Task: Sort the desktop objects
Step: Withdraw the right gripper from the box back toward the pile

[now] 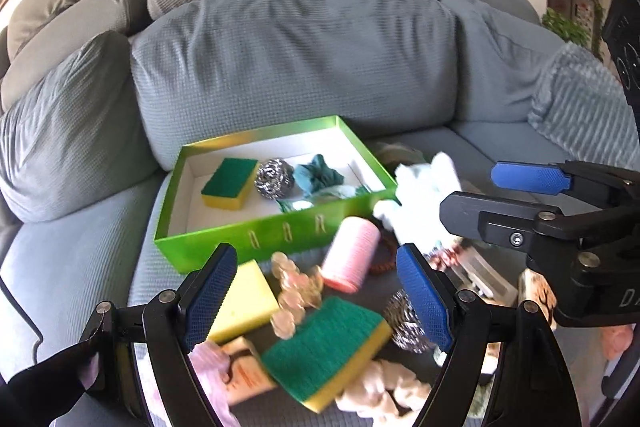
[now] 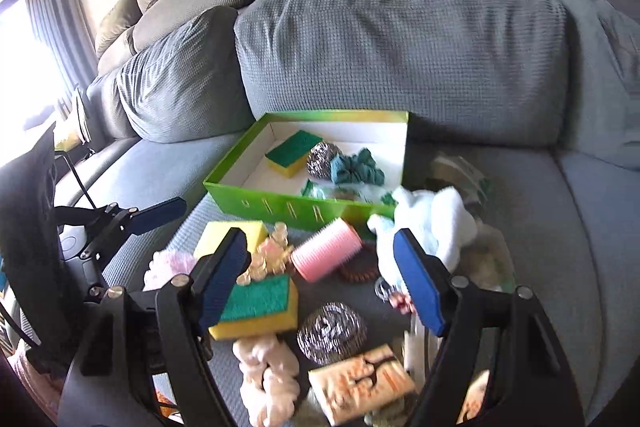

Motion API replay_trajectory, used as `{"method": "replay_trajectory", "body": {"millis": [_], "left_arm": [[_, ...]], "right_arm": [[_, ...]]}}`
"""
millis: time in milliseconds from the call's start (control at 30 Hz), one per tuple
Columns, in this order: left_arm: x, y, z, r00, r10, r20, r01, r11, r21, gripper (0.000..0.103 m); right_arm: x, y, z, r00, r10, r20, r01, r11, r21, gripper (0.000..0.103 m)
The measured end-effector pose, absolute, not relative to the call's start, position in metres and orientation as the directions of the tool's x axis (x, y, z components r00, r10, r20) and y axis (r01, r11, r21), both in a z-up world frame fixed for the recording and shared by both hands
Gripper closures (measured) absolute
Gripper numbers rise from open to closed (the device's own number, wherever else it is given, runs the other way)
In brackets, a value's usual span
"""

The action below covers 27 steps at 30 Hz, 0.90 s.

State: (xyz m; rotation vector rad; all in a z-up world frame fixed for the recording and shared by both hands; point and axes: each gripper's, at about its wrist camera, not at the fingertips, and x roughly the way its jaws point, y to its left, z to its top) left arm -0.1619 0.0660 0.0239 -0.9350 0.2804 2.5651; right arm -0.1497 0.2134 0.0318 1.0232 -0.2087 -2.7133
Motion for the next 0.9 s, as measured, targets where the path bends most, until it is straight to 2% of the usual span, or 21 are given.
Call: {"method": "replay_trajectory", "body": {"millis": [233, 900], "left_arm": [[-0.142, 0.072, 0.019, -0.718, 0.233, -0.656, -0.386, -0.918, 0.096, 0.021], [-0.089, 0.09, 0.006, -0.731, 0.188, -0.655, -0.375, -0.914, 0.156, 0.021]], "right_arm": [[-0.123, 0.222, 0.022, -0.73, -0.241, -0.639, 0.125, -0.967, 0.222, 0.027], [-0.067, 0.237, 0.004, -0.715, -0.195, -0.672, 0.073, -0.976, 0.207, 0.027]]}}
